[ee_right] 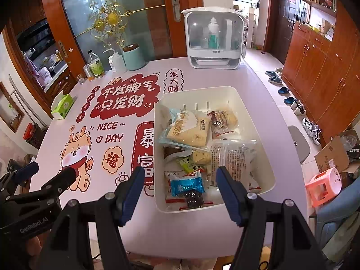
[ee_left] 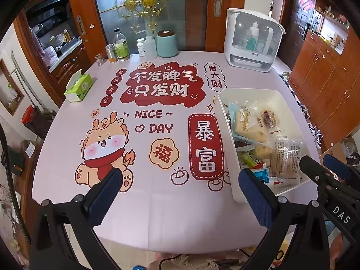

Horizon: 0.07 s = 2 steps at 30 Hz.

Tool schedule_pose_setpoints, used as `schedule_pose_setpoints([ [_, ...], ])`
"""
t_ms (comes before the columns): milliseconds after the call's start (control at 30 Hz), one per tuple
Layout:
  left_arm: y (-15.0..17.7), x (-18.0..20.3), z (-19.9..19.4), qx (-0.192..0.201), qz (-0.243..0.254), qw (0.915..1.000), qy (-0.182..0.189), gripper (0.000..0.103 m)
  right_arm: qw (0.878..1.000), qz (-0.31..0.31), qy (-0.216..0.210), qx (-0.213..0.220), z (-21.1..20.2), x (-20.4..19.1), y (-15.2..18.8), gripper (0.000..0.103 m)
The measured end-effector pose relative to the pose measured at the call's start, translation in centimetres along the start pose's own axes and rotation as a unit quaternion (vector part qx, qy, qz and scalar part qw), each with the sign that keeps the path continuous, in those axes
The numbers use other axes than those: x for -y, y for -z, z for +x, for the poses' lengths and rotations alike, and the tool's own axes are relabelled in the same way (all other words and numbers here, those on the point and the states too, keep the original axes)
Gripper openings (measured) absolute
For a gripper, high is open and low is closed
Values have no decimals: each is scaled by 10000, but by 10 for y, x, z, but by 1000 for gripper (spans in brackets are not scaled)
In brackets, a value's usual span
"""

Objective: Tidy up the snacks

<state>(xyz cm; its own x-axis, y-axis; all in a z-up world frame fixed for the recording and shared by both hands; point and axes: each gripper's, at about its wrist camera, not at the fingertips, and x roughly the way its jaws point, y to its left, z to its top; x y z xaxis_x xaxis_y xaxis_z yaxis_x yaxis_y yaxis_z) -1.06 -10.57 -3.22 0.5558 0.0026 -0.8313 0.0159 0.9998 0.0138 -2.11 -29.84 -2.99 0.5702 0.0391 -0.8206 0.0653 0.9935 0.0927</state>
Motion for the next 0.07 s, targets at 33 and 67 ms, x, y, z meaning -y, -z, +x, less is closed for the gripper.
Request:
schedule_pose_setpoints([
  [33, -2, 0, 1, -9, 8, 10000, 6, 102, 10000, 3, -2, 4, 0, 0, 0, 66],
  [67, -1, -1, 0, -11, 10, 10000, 5, 102, 10000, 4, -4, 3, 0, 0, -1, 66],
])
